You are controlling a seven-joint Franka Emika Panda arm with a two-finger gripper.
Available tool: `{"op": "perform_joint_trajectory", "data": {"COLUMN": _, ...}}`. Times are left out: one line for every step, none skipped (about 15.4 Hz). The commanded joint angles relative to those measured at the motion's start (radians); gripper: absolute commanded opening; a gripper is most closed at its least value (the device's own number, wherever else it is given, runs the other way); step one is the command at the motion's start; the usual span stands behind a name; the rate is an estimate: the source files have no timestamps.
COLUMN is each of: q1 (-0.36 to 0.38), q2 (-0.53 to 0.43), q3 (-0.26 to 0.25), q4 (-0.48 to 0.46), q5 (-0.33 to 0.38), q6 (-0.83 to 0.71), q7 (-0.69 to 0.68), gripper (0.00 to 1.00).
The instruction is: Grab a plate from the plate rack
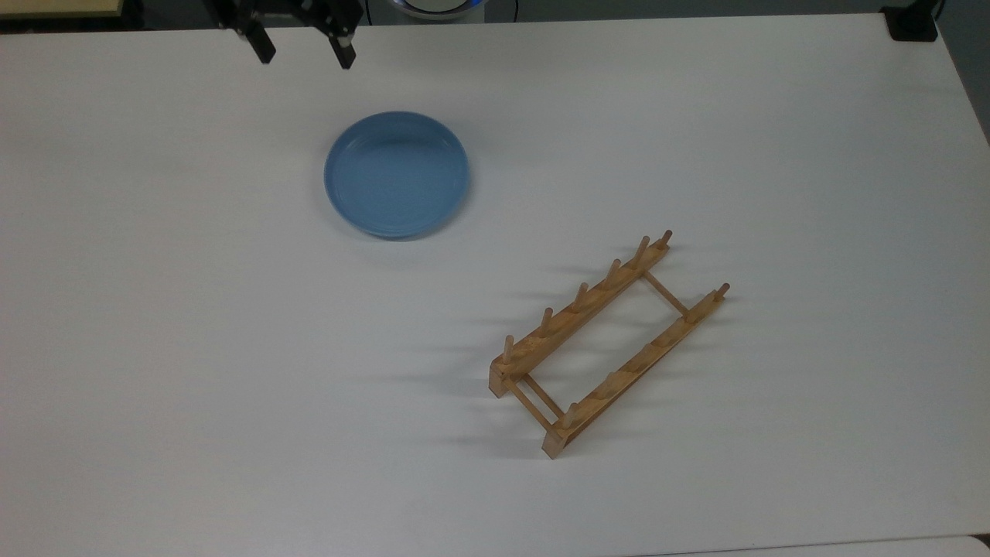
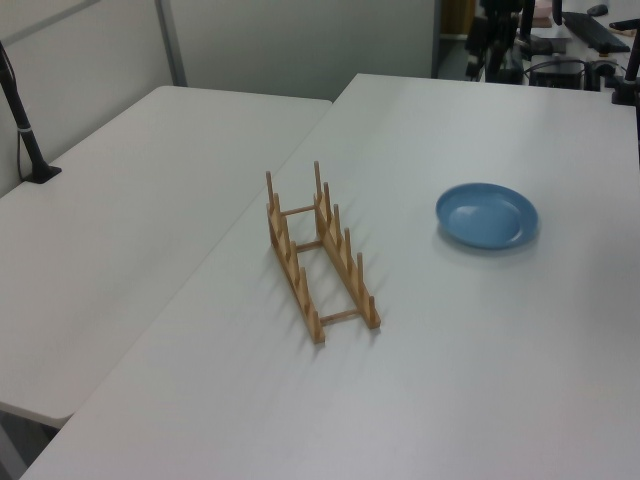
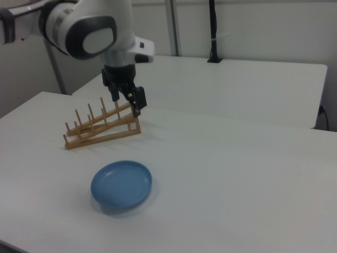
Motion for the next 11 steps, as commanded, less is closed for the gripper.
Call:
{"op": "perform_joint_trajectory", "data": {"q1": 0.048, "q2": -0.023, "q3": -0.014, "q4": 0.093, "q5": -0.065, "q6": -0.124, "q7": 0.088, "gripper": 1.0}}
{"op": "perform_joint_trajectory", "data": {"q1": 0.061, "q2": -0.023, "q3": -0.012, "q4": 0.121, "q5": -0.126, "q6": -0.133, "q7": 0.087, "gripper": 1.0}}
{"op": "perform_joint_trajectory", "data": {"q1": 0.087, "q2": -0.023, "q3": -0.012, "q4": 0.151, "q5": -0.206, "q6": -0.135, "q7": 0.073, "gripper": 1.0}}
{"op": "perform_joint_trajectory", "data": {"q1": 0.104, "q2": -0.02, "q3": -0.011, "q4": 0.155, "q5": -0.248, "q6": -0.132, "q7": 0.054, "gripper": 1.0}}
{"op": "perform_joint_trajectory", "data": {"q1": 0.114, "q2": -0.02, "q3": -0.009, "q4": 0.155, "q5": -0.295, "q6": -0.133, "q7": 0.016, "gripper": 1.0}}
{"op": "perform_joint_trajectory", "data": {"q1": 0.115, "q2": -0.02, "q3": -0.008, "q4": 0.155, "q5": -0.309, "q6": -0.136, "q7": -0.016, "gripper": 1.0}}
{"op": "perform_joint_trajectory", "data": {"q1": 0.115, "q2": -0.02, "q3": -0.009, "q4": 0.153, "q5": -0.311, "q6": -0.14, "q7": -0.057, "gripper": 1.0}}
{"op": "perform_joint_trajectory", "data": {"q1": 0.117, "q2": -0.02, "q3": -0.008, "q4": 0.153, "q5": -0.311, "q6": -0.164, "q7": -0.093, "gripper": 1.0}}
{"op": "perform_joint_trajectory", "data": {"q1": 0.12, "q2": -0.02, "q3": -0.005, "q4": 0.153, "q5": -0.308, "q6": -0.187, "q7": -0.096, "gripper": 1.0}}
{"op": "perform_joint_trajectory", "data": {"q1": 0.12, "q2": -0.02, "q3": -0.003, "q4": 0.153, "q5": -0.299, "q6": -0.19, "q7": -0.082, "gripper": 1.0}}
{"op": "perform_joint_trajectory", "data": {"q1": 0.12, "q2": -0.02, "q3": -0.002, "q4": 0.152, "q5": -0.296, "q6": -0.187, "q7": -0.059, "gripper": 1.0}}
